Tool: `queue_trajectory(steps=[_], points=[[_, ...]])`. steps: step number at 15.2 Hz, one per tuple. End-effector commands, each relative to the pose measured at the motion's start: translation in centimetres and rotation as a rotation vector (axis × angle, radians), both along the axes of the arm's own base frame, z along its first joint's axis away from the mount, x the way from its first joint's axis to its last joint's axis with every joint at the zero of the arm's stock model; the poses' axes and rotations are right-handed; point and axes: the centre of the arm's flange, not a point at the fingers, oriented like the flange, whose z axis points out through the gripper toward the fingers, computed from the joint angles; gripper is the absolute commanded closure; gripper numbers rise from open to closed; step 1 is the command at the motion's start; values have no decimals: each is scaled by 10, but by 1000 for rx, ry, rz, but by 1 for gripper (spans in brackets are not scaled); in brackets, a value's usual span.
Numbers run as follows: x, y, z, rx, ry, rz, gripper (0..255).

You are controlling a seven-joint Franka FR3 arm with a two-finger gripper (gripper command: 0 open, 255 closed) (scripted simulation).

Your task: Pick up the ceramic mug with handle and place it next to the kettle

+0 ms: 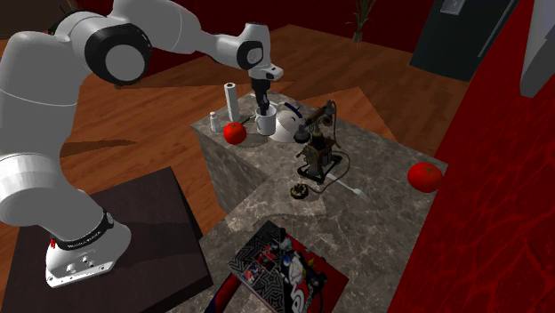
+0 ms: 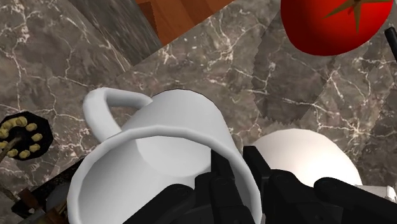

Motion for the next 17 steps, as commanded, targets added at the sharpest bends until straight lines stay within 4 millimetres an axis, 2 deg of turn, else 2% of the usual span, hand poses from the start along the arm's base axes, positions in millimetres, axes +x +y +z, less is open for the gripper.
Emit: queue_trajectory(steps=[1, 17], points=[[0, 1, -10, 0, -1, 0, 255], [0, 1, -94, 0, -1, 0, 255]])
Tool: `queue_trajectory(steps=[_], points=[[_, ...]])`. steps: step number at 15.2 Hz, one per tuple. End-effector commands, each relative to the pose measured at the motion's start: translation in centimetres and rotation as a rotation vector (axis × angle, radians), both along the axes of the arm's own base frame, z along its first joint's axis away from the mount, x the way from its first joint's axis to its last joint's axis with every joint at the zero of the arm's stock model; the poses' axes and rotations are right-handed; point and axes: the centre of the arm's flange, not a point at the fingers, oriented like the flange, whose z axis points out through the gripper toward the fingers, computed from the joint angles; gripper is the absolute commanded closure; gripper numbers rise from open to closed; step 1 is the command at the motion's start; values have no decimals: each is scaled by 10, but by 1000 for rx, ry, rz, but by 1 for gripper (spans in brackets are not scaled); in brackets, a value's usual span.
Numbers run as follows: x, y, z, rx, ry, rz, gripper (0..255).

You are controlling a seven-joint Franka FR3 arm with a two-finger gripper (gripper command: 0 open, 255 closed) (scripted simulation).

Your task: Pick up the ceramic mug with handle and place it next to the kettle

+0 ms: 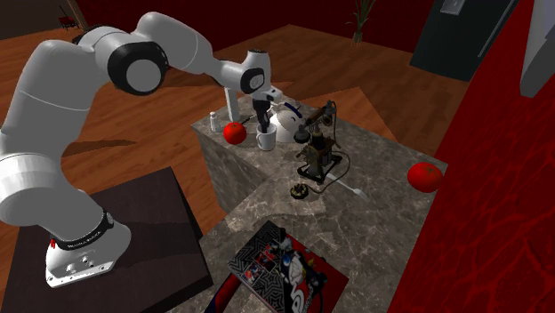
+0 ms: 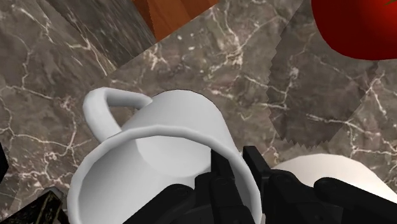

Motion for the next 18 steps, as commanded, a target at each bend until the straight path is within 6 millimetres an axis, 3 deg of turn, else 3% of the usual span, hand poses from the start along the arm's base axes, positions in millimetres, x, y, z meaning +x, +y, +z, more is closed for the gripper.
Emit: queue_trajectory(steps=[1, 11, 18], points=[[1, 0, -10, 0, -1, 0, 255], [1, 0, -62, 0, -1, 0, 255], [1, 0, -65, 0, -1, 0, 255]])
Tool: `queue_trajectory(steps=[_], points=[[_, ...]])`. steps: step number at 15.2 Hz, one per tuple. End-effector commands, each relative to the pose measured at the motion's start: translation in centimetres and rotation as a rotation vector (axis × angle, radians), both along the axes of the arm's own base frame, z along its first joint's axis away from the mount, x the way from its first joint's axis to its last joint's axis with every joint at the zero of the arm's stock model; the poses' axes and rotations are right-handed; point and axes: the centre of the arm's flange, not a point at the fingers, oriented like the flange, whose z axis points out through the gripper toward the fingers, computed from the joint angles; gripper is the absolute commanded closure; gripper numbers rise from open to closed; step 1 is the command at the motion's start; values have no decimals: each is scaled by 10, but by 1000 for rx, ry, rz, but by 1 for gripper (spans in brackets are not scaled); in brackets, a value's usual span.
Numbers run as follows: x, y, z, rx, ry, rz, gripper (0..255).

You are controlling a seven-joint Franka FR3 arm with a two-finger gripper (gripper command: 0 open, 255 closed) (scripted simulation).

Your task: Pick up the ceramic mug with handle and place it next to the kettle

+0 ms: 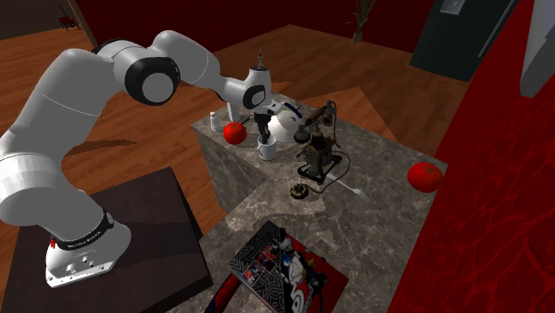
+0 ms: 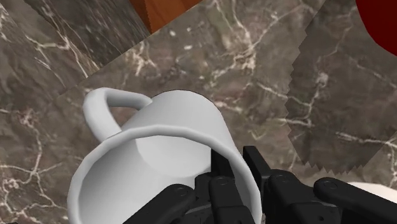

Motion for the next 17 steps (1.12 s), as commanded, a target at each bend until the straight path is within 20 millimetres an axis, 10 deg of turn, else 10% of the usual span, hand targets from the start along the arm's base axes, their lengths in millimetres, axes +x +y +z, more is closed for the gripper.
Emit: queue_trajectory(steps=[1, 2, 17], points=[[0, 0, 0, 0, 0, 0, 255], [0, 0, 0, 0, 0, 0, 0], [1, 3, 50, 0, 0, 0, 0]])
